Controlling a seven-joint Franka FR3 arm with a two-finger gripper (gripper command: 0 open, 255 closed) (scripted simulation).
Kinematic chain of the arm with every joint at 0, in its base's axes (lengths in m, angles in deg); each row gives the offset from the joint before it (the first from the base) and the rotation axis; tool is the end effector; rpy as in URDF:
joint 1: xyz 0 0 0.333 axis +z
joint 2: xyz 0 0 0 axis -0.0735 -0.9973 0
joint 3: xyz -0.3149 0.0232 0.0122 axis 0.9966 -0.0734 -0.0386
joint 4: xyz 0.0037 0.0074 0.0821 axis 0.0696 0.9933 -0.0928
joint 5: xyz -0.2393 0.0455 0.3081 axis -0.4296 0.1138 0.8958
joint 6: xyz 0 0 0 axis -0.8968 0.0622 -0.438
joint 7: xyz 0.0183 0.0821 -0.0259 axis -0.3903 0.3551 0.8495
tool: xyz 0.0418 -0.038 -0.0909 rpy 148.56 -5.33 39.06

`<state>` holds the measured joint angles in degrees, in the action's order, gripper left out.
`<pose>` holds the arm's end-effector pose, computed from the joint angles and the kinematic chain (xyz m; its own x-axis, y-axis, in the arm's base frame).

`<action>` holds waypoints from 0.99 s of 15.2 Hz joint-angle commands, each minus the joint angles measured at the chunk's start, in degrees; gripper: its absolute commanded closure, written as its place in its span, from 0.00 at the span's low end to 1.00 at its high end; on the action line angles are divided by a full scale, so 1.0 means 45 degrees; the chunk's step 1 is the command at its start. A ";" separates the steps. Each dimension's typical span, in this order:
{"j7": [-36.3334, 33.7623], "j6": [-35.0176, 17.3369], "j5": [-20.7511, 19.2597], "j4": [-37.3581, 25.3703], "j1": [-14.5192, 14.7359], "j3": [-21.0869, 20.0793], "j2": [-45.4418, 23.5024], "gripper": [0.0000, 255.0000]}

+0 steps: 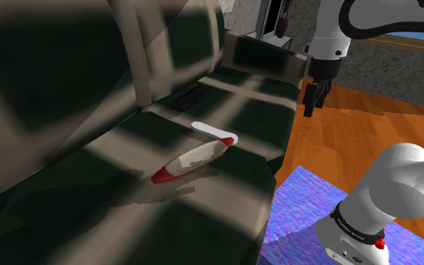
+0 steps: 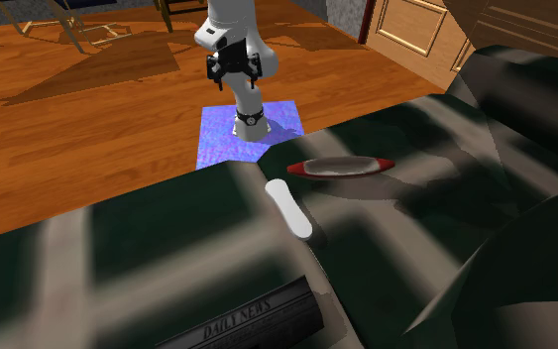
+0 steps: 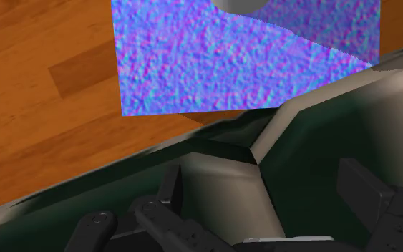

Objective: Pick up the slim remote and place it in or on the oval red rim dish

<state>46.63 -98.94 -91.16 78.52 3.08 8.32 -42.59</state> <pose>0.2896 -0.0311 0.5398 0.9827 -0.0090 -0.1850 -0.0064 -0.9999 0.0146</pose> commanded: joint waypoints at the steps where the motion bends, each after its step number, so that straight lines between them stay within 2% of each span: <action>1: 0.0000 0.0000 0.0000 0.0000 0.0000 0.0000 0.0000 0.00; 8: 0.0234 -0.3128 0.0239 -0.0061 0.0538 -0.0197 -0.2616 0.00; 15: 0.0508 -0.5798 0.0434 -0.0954 0.1007 -0.0456 -0.5600 0.00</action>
<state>48.62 -122.80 -89.28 74.78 7.36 6.36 -65.50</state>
